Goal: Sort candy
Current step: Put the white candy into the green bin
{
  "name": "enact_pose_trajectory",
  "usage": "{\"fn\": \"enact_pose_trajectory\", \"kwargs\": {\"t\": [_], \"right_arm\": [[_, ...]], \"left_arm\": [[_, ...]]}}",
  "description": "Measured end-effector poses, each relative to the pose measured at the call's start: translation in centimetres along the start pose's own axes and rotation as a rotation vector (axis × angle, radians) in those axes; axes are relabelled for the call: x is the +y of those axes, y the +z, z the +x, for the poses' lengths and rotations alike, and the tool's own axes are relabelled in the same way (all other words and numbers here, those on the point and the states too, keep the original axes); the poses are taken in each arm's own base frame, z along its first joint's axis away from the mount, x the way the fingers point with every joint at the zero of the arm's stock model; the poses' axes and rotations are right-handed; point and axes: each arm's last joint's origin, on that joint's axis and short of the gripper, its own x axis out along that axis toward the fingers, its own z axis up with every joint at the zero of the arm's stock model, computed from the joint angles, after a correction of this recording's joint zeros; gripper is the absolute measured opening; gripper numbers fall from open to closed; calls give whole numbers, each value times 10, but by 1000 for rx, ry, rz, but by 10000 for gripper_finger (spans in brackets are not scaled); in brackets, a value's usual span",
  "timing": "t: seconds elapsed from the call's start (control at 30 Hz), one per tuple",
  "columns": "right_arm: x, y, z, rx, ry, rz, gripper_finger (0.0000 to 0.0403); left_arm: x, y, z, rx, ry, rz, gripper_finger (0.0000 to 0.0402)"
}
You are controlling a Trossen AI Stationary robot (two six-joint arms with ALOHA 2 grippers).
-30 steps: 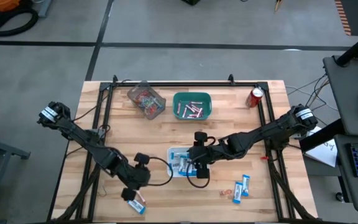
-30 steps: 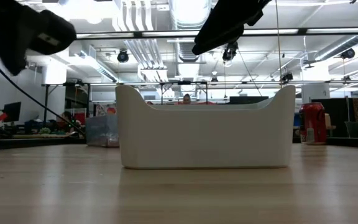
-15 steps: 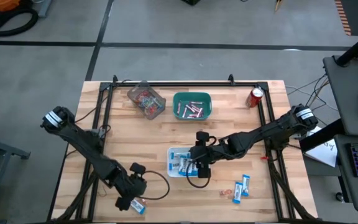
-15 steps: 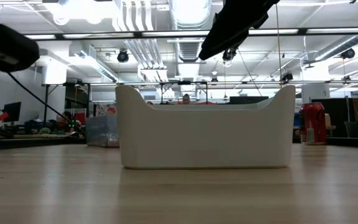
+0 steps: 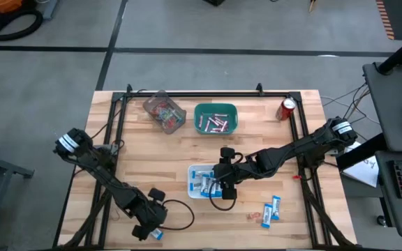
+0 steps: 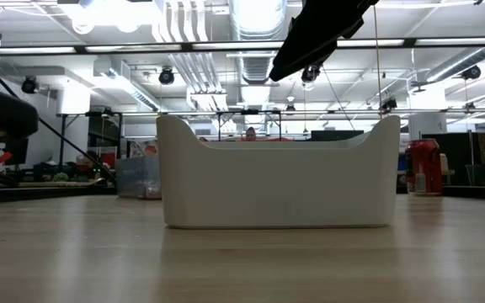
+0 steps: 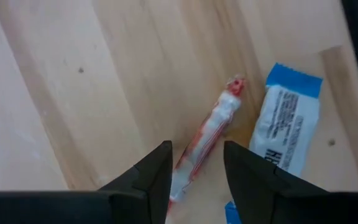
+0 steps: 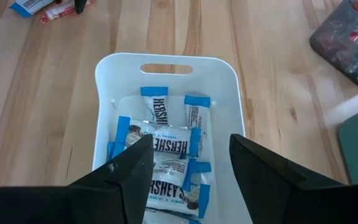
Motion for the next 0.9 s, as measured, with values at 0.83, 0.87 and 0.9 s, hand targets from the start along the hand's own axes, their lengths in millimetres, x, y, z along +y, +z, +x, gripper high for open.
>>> {"fn": "enact_pose_trajectory", "kwargs": {"t": [0.83, 0.87, 0.9], "right_arm": [[3, 6, 7, -67, 10, -10, 203], [3, 6, 9, -74, 11, -15, 203], [4, 7, 10, -89, 12, -19, 203]], "left_arm": [[6, -3, -21, -38, 149, 75, 7], [7, -3, -26, -58, 172, 81, 7], [8, -2, -32, -85, 199, 83, 6]]}}
